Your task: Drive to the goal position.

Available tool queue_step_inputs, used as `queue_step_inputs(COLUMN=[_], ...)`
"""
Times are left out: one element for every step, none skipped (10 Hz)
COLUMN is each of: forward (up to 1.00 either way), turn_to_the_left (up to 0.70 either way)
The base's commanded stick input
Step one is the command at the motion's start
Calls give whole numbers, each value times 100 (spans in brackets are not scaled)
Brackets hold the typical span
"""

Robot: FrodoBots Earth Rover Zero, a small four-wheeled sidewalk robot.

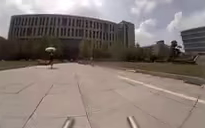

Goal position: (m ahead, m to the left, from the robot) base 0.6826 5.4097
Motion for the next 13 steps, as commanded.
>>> queue_step_inputs(forward=[70, 70, 70, 70, 70, 70, 70, 70, 70, 70, 70, 70, 70], turn_to_the_left=[0, 0, 0, 0, 0, 0, 0, 2, 5, 8, 11, 28, 29])
